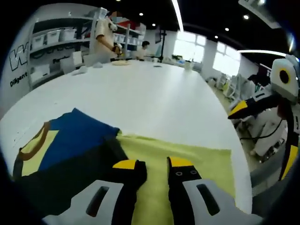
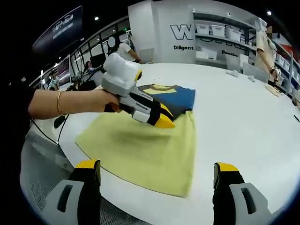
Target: Fold the garment on the visible template until the final outline fits inside the template.
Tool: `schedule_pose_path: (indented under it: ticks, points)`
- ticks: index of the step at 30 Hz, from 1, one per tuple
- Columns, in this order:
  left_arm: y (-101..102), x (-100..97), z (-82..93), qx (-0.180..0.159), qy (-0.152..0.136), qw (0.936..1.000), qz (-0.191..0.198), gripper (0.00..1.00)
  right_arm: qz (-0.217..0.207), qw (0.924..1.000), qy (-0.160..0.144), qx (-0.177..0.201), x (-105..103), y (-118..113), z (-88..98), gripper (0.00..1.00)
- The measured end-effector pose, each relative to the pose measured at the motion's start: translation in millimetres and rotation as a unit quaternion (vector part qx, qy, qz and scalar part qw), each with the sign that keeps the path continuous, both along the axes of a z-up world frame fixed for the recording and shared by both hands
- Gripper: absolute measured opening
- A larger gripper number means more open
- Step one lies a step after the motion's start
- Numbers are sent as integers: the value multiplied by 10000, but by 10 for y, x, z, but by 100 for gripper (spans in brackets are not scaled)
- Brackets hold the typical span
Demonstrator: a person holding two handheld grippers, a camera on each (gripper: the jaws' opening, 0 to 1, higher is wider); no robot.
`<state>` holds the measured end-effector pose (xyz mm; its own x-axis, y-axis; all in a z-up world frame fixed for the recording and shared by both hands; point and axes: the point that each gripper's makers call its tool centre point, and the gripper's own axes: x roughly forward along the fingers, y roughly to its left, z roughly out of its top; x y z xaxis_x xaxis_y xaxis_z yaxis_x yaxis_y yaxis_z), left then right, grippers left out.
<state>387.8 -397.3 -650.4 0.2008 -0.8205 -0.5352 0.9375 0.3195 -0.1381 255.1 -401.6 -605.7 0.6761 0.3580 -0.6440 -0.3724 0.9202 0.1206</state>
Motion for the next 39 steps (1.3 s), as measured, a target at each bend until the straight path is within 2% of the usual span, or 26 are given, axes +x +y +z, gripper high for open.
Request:
schedule_pose_path:
  ticks: [7,12,15,24,28,33,39]
  points:
    - [-92,-171,-28,-28,-82,9992,-396,22,-19,10000,32,-24,-18,-17,-20,99]
    - [-87,-103,48,-94,-221,9992,-321,28,-66,10000,29,14,-17,-28,-31,99]
    - [-47,-42,87,-50,-374,9990,-220,39,-91,9999,38,35,-5,-42,-48,99]
    - [231,125,264,-55,-467,9980,430,88,-179,9997,77,166,81,-90,-100,99]
    - [362,166,350,-99,-563,9964,619,98,-198,9996,110,179,101,-107,-113,99]
    - [547,163,438,-47,-574,9949,829,99,-338,9986,96,400,155,-122,-77,99]
    - [883,109,606,-70,-647,9916,1119,99,-319,9987,69,399,180,-118,-81,99]
